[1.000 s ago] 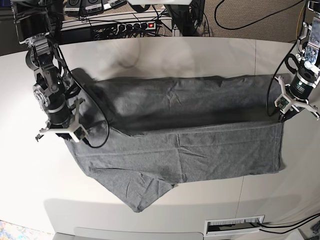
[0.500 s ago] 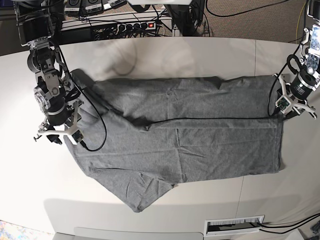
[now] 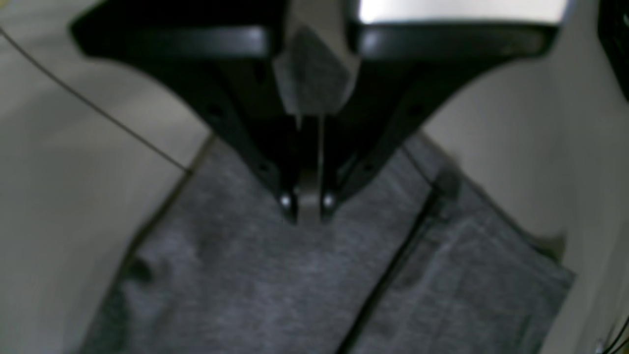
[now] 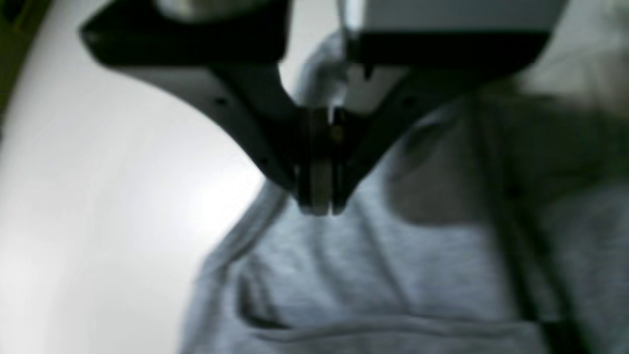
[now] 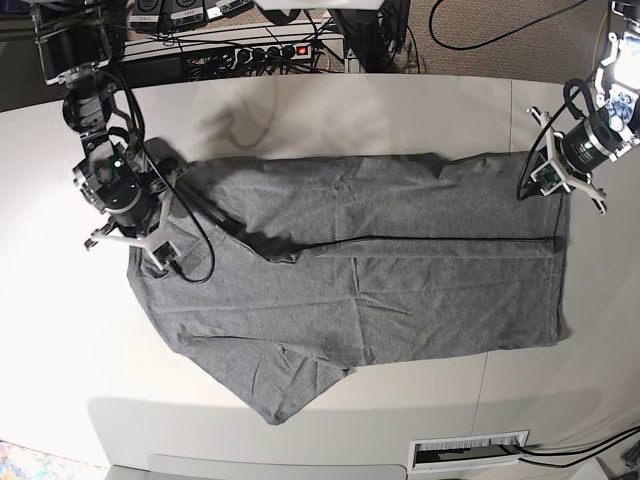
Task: Fold the T-shirt properly
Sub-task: 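Lay the lifted shoulder edge back down across the shirt body, then release the shirt and move both grippers toward the hem corners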
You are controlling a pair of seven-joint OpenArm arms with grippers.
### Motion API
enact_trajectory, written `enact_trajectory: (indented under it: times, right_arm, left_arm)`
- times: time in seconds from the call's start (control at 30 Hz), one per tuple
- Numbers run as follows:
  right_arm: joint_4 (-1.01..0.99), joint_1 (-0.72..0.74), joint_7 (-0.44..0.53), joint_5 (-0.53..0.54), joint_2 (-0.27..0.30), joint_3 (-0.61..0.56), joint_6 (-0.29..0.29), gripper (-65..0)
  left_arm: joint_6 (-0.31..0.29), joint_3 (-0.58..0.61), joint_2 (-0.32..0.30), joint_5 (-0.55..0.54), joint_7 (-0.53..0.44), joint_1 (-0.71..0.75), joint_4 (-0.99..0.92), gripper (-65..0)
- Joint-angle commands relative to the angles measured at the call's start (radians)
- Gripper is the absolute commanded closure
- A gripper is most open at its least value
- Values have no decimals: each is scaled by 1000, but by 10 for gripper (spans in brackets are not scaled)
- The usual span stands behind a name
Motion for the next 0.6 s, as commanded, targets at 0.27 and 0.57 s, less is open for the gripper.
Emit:
enact_trajectory:
  times: [0.27,0.57]
  right_arm:
    - [14,-101,2,87,5,9,57,0]
    - [-81,-107,47,-8,54,10,56,0]
  left_arm:
    - [18,-12,-3,-10,-22,-8,-2,0]
    - [18,-13,-3,-10,-37,-7,-85,0]
